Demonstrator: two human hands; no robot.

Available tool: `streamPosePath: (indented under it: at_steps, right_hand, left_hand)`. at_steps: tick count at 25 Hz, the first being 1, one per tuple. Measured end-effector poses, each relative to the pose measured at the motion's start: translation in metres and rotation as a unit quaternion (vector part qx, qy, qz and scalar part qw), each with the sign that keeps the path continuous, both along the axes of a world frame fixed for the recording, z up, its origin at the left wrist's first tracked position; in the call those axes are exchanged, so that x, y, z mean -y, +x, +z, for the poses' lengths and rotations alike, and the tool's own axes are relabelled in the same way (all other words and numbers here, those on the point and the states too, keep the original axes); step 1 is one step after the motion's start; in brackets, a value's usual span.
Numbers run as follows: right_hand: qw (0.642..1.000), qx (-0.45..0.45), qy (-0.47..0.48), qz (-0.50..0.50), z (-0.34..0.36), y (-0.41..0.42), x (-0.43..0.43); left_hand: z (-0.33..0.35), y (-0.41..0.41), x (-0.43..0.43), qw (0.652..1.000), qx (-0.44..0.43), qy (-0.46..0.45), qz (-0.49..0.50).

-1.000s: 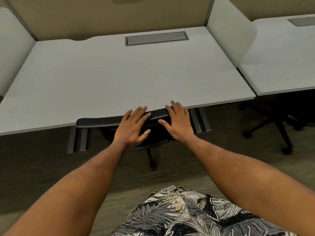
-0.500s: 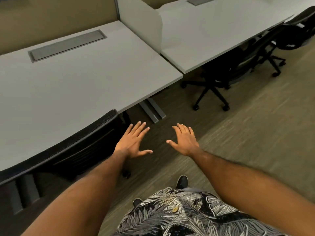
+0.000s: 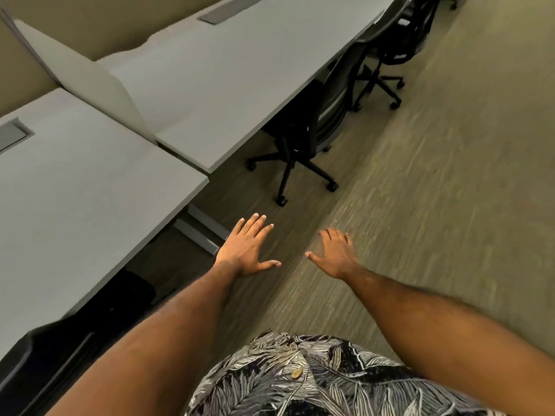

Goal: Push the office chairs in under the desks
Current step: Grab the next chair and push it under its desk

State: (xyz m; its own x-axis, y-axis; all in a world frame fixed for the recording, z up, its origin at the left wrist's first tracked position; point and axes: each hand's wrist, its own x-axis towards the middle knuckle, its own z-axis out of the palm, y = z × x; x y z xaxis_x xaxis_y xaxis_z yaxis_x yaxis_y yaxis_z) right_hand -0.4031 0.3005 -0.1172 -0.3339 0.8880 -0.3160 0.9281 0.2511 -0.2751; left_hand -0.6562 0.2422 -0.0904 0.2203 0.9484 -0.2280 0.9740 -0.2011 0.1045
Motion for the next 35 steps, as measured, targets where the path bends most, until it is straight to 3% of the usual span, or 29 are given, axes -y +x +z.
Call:
streamPosePath:
  at_steps: [11, 19, 28, 35]
  right_hand:
    - [0.995, 0.015, -0.020, -0.100, -0.002, 0.054, -0.177]
    - [0.990, -0.005, 0.005, -0.138, 0.018, 0.087, -0.318]
    - [0.997, -0.011, 0.001, -0.074, 0.011, 0.176, -0.497]
    - [0.999, -0.028, 0.029, -0.011, 0.026, 0.249, -0.611]
  left_hand:
    - [-0.020, 0.062, -0.239, 0.996, -0.001, -0.032, -0.086]
    - [0.002, 0.113, -0.400, 0.987, -0.006, -0.033, -0.160]
    - [-0.007, 0.200, -0.541, 0.998, -0.013, -0.045, -0.052]
    - [0.020, 0.296, -0.626, 0.994, 0.094, 0.023, 0.060]
